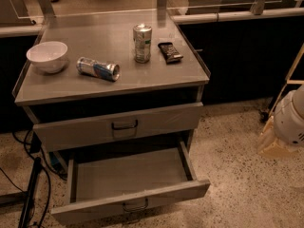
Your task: Close middle drawer
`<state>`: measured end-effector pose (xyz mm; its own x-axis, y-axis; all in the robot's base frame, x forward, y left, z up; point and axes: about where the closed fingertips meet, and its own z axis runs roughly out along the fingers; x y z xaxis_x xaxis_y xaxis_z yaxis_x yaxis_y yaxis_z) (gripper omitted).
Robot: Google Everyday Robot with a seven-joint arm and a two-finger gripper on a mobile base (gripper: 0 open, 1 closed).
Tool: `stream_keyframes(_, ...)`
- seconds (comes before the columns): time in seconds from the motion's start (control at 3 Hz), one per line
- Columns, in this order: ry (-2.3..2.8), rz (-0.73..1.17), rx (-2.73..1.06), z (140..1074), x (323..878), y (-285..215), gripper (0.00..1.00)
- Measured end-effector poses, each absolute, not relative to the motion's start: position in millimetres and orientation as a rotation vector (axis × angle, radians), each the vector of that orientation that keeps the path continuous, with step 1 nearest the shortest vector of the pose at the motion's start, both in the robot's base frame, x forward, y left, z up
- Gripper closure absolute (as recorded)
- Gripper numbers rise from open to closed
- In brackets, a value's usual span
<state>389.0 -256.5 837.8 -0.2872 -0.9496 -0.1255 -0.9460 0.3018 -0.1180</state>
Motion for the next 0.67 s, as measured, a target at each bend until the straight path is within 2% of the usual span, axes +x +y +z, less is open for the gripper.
stream_keyframes(0.67,2.402,-0.012,-1.757,828.8,386.2,-255.3,1.00)
